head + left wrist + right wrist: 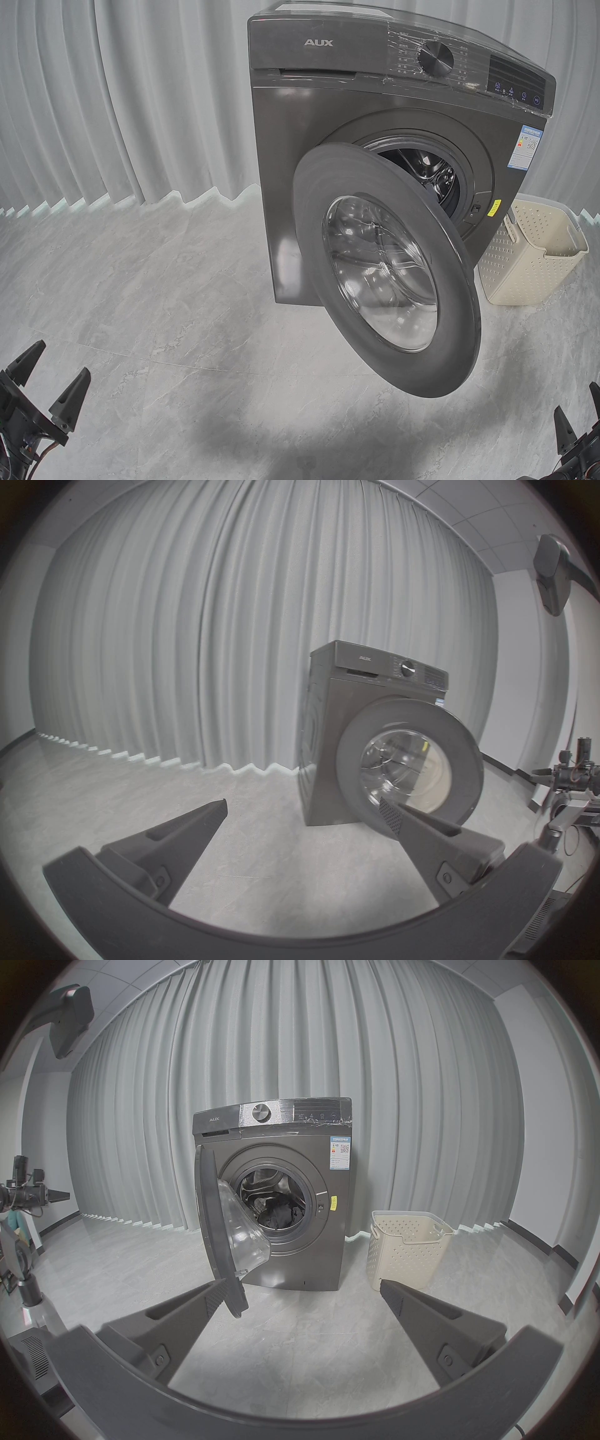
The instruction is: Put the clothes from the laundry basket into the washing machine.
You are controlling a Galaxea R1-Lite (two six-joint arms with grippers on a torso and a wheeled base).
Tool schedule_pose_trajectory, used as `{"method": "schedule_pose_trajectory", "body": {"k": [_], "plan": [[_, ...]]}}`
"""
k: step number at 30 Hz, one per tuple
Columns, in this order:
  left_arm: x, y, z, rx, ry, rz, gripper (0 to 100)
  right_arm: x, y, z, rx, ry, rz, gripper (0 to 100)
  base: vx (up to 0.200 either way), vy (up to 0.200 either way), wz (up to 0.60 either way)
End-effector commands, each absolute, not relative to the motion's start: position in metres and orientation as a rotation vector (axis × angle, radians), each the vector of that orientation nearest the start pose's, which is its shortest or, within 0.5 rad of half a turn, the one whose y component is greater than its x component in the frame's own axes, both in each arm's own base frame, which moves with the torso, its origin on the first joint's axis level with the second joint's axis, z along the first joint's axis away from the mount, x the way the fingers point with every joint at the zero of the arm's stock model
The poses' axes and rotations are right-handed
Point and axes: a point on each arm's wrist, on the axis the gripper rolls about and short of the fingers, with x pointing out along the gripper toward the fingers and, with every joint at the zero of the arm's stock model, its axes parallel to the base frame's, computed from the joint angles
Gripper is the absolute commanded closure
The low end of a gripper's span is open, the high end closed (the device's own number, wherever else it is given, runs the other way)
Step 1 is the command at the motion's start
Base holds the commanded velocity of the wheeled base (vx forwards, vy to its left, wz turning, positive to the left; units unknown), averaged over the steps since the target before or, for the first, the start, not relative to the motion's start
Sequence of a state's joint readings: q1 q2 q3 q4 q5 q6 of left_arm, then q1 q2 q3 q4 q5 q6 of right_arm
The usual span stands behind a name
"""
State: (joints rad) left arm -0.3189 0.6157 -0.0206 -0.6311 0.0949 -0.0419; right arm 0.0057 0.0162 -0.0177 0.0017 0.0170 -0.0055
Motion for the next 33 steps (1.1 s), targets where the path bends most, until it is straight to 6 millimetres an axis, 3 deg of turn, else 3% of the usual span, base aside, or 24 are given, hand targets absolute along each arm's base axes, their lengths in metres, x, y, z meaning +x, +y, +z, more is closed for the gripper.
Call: {"method": "schedule_pose_trajectory", "body": {"k": [1,7,14,29,30,31,33], "plan": [[0.019,-0.002,0.133,-0.05,-0.12,-0.105,0,-0.023,0.0,0.075,-0.006,0.001,0.026,0,0.0,0.0,0.0],[0.003,0.001,0.12,-0.025,-0.124,-0.018,0,-0.023,0.0,0.075,-0.005,0.001,0.025,0,0.0,0.0,0.0],[-0.02,-0.001,0.084,0.036,-0.042,-0.007,0,-0.023,0.0,0.075,-0.006,0.0,0.023,0,0.0,0.0,0.0],[-0.021,0.002,0.081,-0.006,-0.029,0.098,0,-0.023,0.001,0.079,-0.014,-0.028,0.055,0,0.0,0.0,0.0],[-0.021,0.002,0.081,-0.027,-0.029,0.102,0,-0.026,0.001,0.092,-0.013,-0.095,0.061,0,0.0,0.0,0.0],[-0.021,0.002,0.081,-0.033,-0.029,0.101,0,-0.039,0.001,0.124,-0.014,-0.235,0.089,0,0.0,0.0,0.0],[-0.021,0.002,0.081,-0.042,-0.022,0.098,0,-0.046,0.002,0.154,-0.013,-0.276,0.145,0,0.0,0.0,0.0]]}}
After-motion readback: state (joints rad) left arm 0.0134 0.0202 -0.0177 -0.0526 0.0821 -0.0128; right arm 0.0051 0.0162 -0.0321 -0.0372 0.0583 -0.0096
